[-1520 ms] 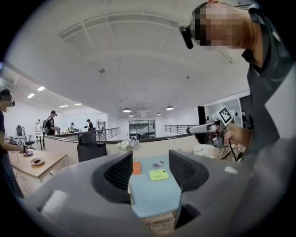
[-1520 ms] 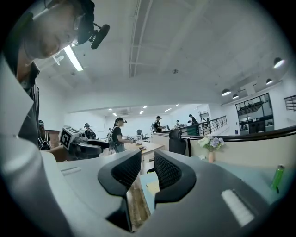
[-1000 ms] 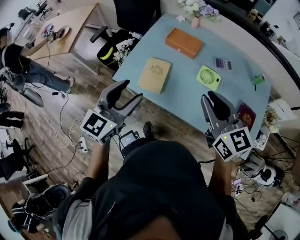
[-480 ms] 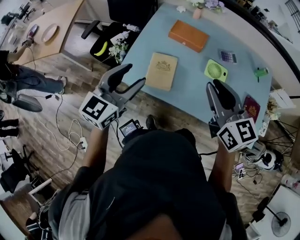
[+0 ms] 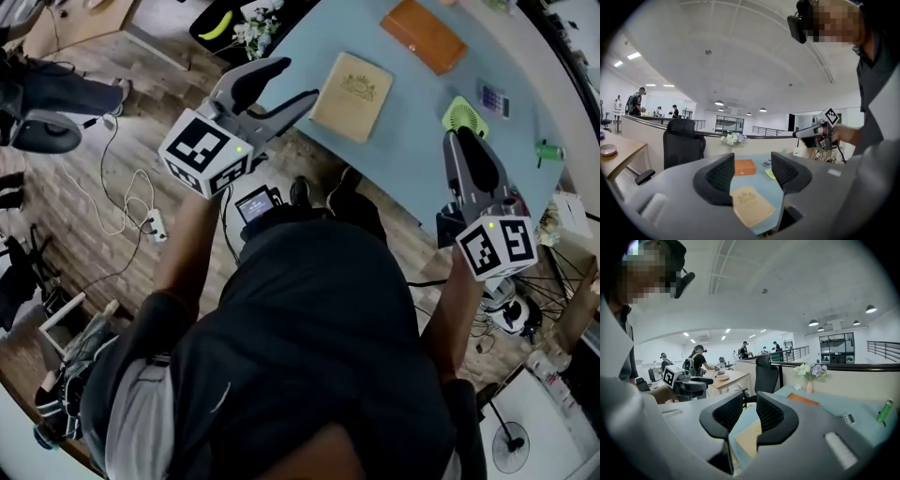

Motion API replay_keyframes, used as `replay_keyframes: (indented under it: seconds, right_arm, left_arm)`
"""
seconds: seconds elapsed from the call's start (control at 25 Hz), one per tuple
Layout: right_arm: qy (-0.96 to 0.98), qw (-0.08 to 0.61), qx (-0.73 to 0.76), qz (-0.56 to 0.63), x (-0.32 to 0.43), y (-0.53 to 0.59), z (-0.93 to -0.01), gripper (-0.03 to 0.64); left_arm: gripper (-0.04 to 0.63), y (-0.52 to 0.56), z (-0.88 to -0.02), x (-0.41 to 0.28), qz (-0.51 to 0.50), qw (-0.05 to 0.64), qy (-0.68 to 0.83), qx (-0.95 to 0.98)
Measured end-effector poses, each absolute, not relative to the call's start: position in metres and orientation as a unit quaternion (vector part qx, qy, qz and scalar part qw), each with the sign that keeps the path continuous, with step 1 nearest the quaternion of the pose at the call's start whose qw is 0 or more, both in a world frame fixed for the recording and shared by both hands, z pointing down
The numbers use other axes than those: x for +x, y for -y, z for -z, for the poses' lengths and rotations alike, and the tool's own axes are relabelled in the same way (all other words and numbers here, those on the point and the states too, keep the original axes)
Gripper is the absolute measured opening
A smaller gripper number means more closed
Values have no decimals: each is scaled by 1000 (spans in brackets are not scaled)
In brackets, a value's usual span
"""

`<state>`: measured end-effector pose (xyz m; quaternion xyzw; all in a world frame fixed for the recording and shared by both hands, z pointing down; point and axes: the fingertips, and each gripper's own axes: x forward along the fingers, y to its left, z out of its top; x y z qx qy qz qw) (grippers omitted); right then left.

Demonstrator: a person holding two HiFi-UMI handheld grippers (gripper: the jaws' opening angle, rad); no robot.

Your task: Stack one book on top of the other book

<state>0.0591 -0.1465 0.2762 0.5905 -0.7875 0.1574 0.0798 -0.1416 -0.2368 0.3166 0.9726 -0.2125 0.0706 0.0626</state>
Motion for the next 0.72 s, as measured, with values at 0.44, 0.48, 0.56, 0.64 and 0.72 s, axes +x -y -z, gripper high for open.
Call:
replay_keyframes:
  seconds: [0.44,0.48,0.56,0.64,0.72]
  right_arm:
    - [801,97,540,-237,69,208,-366,87]
    - [801,99,536,-247,69,211,-375,87]
    - [799,102,531,-265,73,218,-395,87]
    - [795,107,528,-280,76,224,-414,87]
    - [791,115,523,-294,76,228,-432,87]
  left_arm:
    - [296,273,-376,-127,-110,107,255,955]
    - [296,274,-383,-125,-115,112,257,953]
    - [296,278,-398,-119,-123,122,258,950]
    - [296,282,-412,-113,-130,130,259,948]
    - [296,284,-426,-109,-138,137,260,946]
